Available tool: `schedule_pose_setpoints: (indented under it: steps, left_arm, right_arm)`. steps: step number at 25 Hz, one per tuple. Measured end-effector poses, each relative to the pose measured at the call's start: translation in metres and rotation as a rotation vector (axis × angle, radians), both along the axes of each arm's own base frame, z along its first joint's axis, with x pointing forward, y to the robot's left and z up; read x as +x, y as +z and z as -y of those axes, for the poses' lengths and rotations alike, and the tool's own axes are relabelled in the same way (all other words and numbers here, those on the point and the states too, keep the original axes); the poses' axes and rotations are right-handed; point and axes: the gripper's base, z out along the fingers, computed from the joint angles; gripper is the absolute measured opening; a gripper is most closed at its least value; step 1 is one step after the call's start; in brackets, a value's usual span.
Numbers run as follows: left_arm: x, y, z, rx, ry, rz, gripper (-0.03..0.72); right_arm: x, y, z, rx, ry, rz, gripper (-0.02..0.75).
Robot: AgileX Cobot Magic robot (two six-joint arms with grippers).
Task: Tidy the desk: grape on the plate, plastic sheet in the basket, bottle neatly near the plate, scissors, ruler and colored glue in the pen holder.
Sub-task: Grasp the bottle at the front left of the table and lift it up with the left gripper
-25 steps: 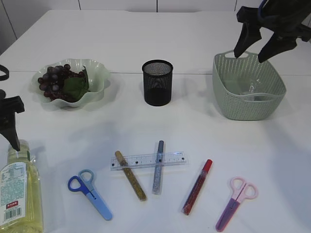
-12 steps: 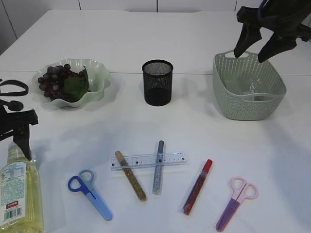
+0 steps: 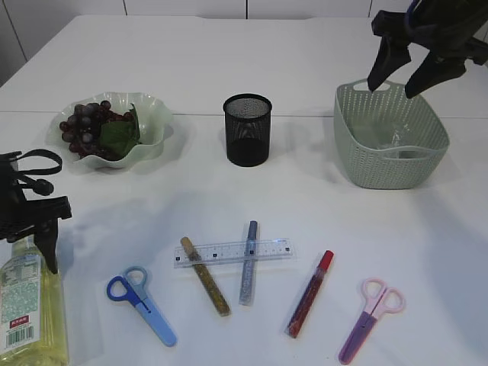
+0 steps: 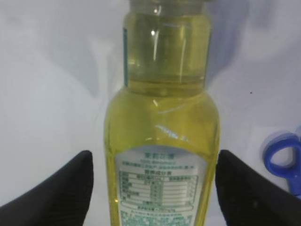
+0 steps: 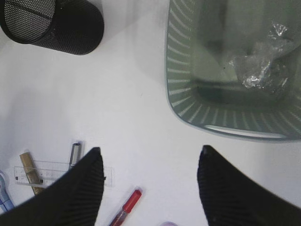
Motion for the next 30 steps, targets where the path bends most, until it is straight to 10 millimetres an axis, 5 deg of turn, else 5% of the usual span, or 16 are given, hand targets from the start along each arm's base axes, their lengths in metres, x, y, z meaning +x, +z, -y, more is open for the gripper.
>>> schedule_pose_setpoints:
  steps: [24, 30]
  left_arm:
    - [0.007, -0.038, 0.007, -0.058, -0.035, -0.073, 0.585]
    - [0.007, -0.037, 0.007, -0.062, -0.038, -0.071, 0.481]
  right_arm:
    - [0.000, 0.000, 0.000, -0.001, 0.004, 0.001, 0.491]
    - [0.000, 0.000, 0.000, -0.001, 0.004, 0.001, 0.491]
